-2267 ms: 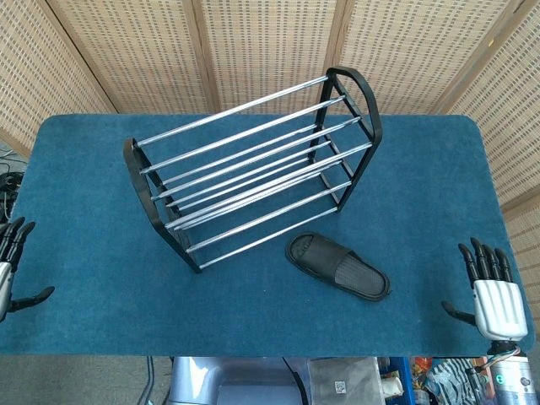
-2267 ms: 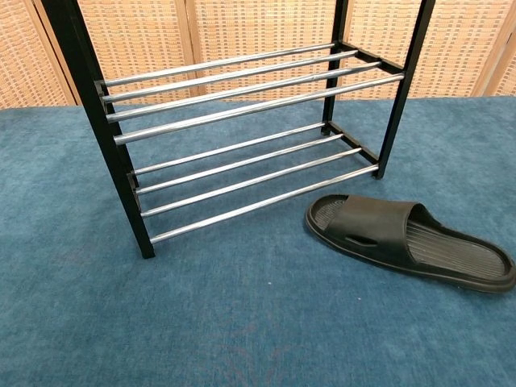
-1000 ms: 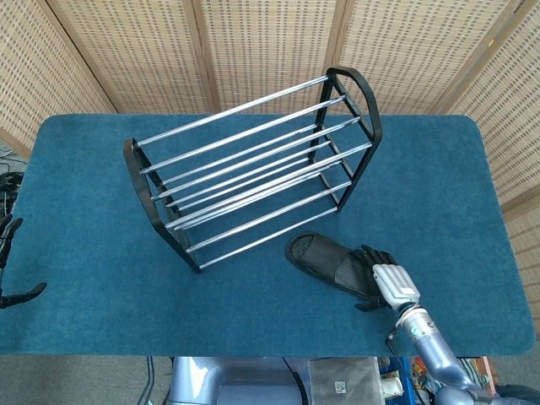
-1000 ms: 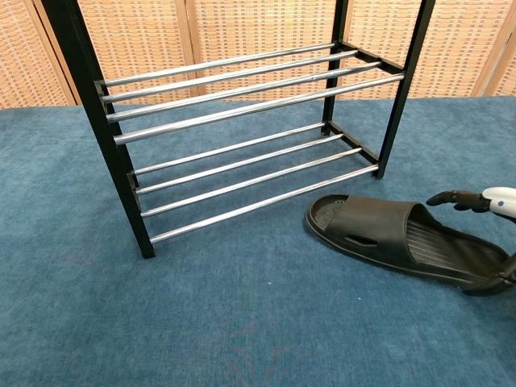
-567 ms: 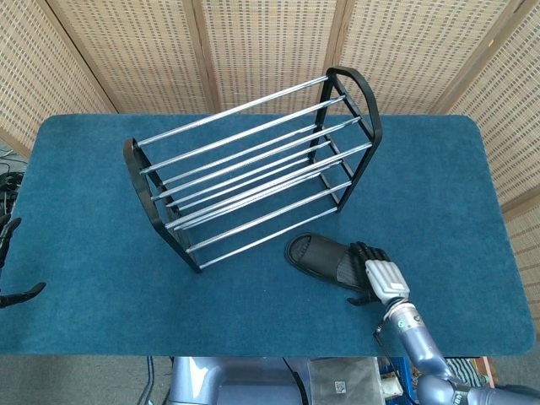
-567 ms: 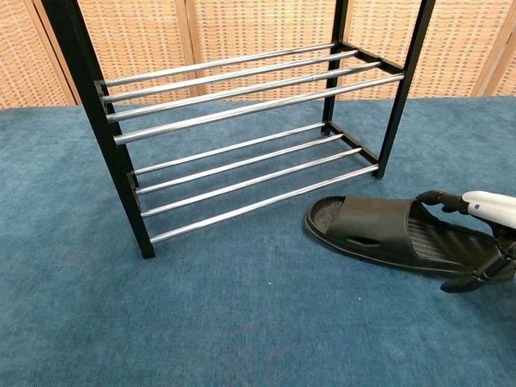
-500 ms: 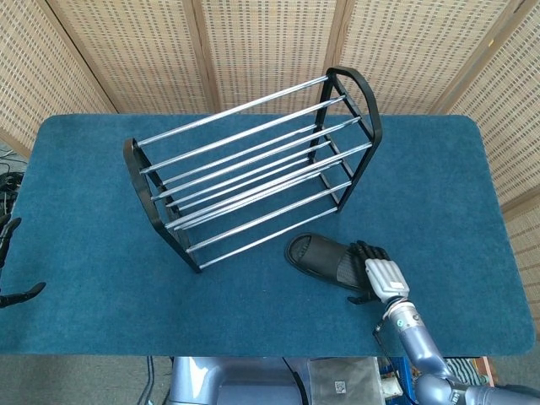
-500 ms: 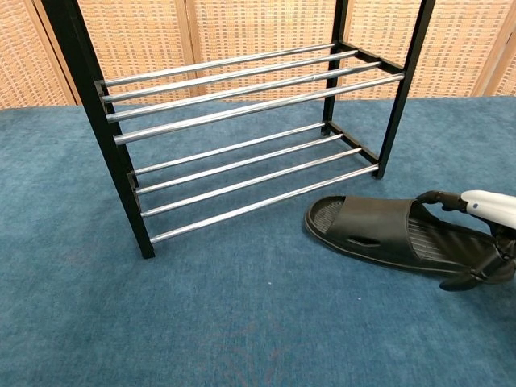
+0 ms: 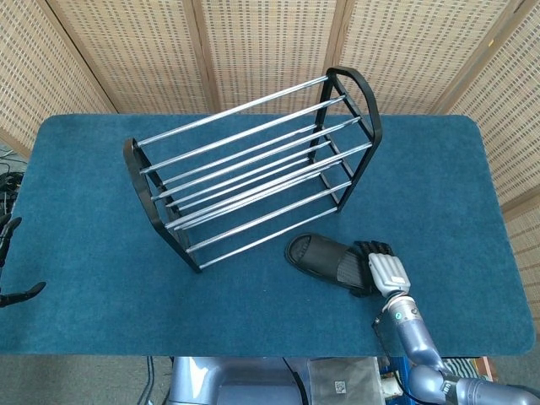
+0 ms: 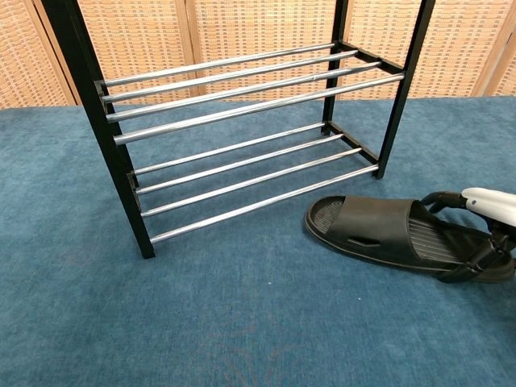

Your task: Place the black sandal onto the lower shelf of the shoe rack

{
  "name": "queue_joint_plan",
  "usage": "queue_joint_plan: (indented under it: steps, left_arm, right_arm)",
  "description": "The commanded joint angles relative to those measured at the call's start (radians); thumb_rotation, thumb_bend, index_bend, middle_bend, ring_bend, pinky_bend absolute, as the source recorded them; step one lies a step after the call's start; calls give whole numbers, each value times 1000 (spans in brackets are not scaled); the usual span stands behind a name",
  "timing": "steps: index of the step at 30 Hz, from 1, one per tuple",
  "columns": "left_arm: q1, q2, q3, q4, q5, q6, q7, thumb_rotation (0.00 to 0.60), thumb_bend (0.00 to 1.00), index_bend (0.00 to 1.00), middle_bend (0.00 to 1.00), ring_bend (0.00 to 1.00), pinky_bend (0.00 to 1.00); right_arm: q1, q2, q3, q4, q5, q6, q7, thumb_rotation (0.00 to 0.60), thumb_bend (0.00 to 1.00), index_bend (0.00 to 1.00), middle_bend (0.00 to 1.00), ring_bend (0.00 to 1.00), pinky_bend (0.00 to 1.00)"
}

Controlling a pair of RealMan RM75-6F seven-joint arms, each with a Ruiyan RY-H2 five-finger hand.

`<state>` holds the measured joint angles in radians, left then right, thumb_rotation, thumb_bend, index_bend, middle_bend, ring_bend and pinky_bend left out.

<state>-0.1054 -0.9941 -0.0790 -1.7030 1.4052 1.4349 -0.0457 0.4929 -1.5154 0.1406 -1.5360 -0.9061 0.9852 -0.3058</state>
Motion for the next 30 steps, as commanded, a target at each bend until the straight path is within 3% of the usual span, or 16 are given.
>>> queue_joint_plan:
  steps: [1,4,7,16,25,28,30]
  left_arm:
    - [0,0,0,0,0,-1,-1,600,124,0,0,0,0]
    - [-1,1,0,-1,0,-1,-2,600,124,0,0,0,0]
    - [0,2,0,-1,1,-2,-6,600,125,0,0,0,0]
    - [2,6,4,0,9,1,-19,600,125,0,0,0,0]
    - [-5,9,1,1,2,-14,-30,600,125,0,0,0,0]
    - [-10,11,-2,5,-4,-25,-39,600,124,0,0,0,0]
    - [-18,13,-4,11,-15,-45,-50,600,124,0,0,0,0]
  right_arm:
    - [-3,0,-3,-2,-19,21,-3,600,70,544,630,544,427]
    - [-12,3,-4,-15,-52,43,16,600,193,639,720,635,533]
    - [-24,12,-7,-39,-98,68,47,600,272,669,746,664,556]
    - [-32,35,16,-147,-145,135,40,600,304,673,749,679,569]
    - [65,-96,125,-126,62,153,-119,600,308,673,751,692,578]
    - [107,-160,181,-108,149,177,-159,600,342,673,754,701,582]
    - [152,-231,250,-73,235,209,-184,600,357,673,754,704,583]
